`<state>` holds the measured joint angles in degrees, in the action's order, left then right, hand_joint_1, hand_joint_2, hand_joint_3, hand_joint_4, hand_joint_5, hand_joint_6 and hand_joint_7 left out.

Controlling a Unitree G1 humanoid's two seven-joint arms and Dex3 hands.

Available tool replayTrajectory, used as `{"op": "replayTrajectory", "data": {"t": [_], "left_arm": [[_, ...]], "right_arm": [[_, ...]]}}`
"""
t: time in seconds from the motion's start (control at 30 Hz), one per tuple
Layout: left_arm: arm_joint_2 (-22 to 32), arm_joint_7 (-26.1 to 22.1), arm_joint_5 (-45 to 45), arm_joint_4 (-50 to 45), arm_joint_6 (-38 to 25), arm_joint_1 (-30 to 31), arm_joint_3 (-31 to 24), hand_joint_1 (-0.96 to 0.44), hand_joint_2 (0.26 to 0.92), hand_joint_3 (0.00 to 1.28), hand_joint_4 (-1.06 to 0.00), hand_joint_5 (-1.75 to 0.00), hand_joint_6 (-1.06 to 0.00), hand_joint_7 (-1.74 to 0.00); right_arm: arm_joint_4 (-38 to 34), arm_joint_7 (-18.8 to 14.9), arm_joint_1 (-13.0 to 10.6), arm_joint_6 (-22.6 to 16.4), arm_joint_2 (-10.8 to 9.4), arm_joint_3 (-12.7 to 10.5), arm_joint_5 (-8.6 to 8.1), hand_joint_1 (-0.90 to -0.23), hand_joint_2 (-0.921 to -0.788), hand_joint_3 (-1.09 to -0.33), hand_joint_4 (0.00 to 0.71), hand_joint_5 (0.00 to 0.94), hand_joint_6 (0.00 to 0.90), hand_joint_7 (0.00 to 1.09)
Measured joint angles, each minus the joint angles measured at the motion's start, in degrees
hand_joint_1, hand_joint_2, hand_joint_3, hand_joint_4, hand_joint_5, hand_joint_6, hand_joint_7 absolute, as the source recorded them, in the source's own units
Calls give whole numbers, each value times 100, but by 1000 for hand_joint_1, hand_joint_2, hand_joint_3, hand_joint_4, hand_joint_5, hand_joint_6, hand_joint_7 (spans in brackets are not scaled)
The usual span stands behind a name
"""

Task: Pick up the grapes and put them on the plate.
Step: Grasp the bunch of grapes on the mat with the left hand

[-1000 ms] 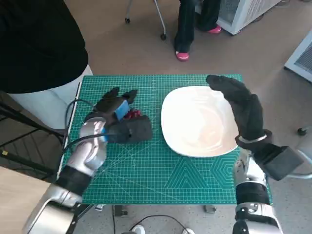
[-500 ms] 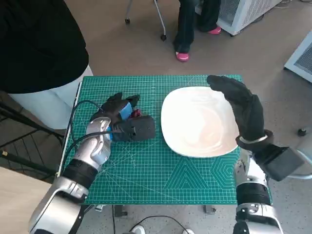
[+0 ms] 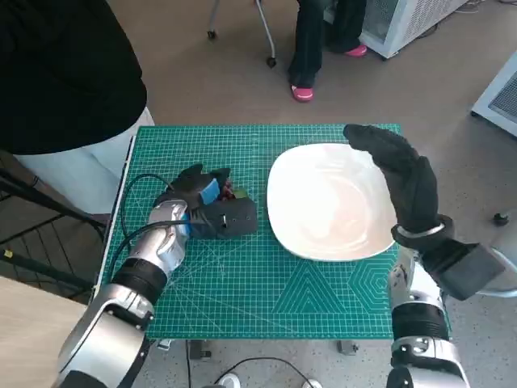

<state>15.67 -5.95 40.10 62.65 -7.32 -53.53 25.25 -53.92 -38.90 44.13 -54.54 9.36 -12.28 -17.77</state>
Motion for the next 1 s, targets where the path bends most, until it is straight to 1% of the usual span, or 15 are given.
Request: {"op": "replayTrajectory", "data": {"t": [0.37,0.5,0.67,0.73,0.83,0.9,0.93,0.97,1.0], "left_arm": [[-59,33,-58,399,13,-193,72,-375,798,1,-92,-8,-270,-12],[-65,36,-117,506,14,-242,75,-364,800,1,-127,-19,-292,-19],[-67,70,-201,626,28,-287,77,-344,803,1,-216,-31,-359,-36],[-67,102,-215,659,47,-296,82,-316,803,1,-278,-44,-404,-48],[-68,175,-219,693,70,-302,95,-242,802,1,-403,-78,-485,-68],[-70,239,-220,712,83,-303,103,-170,807,2,-512,-127,-553,-80],[-70,277,-220,724,92,-303,107,-129,811,3,-555,-204,-594,-88],[-70,318,-219,736,102,-303,111,-80,820,10,-575,-319,-629,-97],[-70,362,-219,751,115,-303,117,-10,836,26,-583,-496,-667,-110]], "right_arm": [[16,23,-6,2,0,4,1,-483,-921,-515,337,1,317,0],[18,24,-8,2,1,3,1,-483,-921,-515,337,0,317,0],[17,24,-9,3,2,3,1,-484,-921,-513,338,1,317,1],[17,24,-9,5,2,4,1,-485,-921,-512,339,1,318,1],[17,25,-9,7,2,5,2,-488,-921,-512,339,1,318,1],[18,26,-9,7,2,6,2,-491,-921,-512,339,1,318,1],[18,26,-9,8,2,7,2,-492,-921,-512,339,1,318,1],[18,26,-9,8,2,7,2,-492,-921,-512,339,1,318,1],[18,26,-9,8,2,8,3,-493,-921,-512,339,1,318,1]]}}
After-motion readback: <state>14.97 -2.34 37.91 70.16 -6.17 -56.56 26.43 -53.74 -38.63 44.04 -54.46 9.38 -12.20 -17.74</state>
